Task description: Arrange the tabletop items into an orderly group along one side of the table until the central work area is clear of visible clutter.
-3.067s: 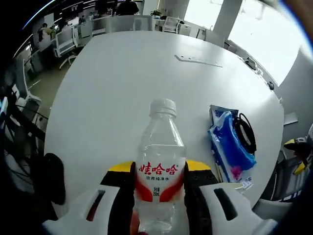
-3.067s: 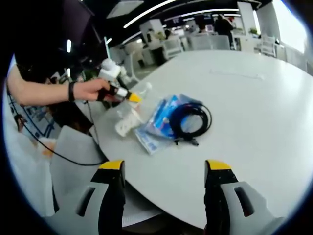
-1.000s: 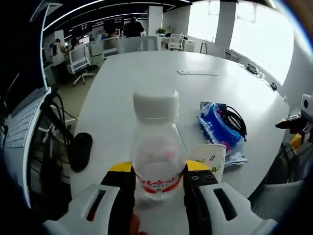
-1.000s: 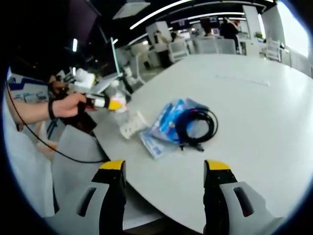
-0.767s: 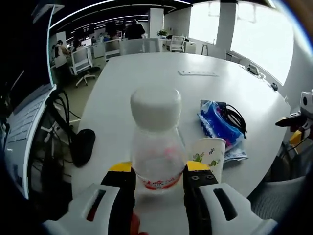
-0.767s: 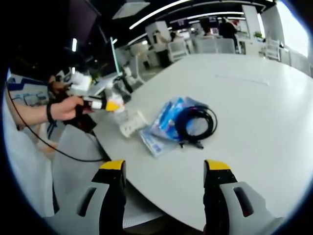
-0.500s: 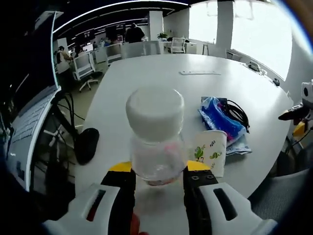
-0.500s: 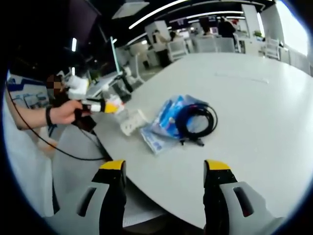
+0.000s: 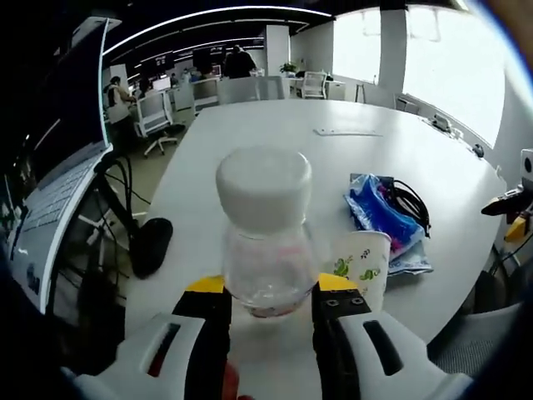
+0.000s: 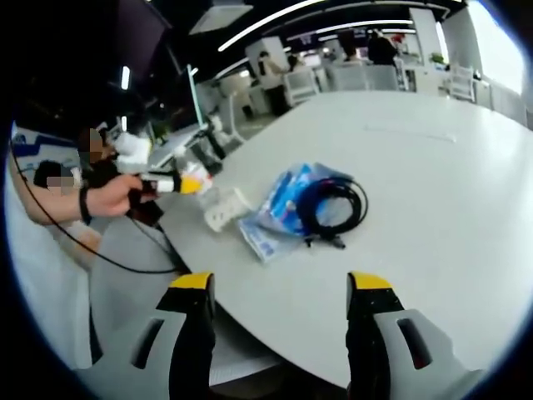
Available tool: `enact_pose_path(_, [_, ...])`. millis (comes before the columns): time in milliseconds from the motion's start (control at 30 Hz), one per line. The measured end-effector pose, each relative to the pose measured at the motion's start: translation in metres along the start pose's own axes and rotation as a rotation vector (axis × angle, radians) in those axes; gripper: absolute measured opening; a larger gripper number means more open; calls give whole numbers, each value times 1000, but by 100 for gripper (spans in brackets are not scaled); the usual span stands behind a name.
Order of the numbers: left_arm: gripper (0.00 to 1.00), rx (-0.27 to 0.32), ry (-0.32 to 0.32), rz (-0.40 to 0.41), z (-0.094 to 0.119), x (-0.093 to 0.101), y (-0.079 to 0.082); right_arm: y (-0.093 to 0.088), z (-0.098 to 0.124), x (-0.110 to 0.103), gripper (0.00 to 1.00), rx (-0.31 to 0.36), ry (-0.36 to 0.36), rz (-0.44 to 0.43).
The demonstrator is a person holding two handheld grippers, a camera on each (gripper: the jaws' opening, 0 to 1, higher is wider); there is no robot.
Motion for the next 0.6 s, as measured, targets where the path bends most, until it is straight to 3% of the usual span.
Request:
enact_pose_path(233, [36,24,19,6,-9,-1,8,-1,2,2,62,-5,-12,-8])
enact_pose_path(600, [36,37,22,12,-34,1,36,0,4,7,62,-15,-21,-5])
Point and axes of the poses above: the point that each gripper's makers call its tool centre point, and the gripper's own axes: z roughly backward along the fingers, x roughly to its right, y roughly out of its top, the point moved 9 cm from there along z, roughly backward along the fingers, and after that the axes turned 5 degrees about -y, right-handed, at the moved point
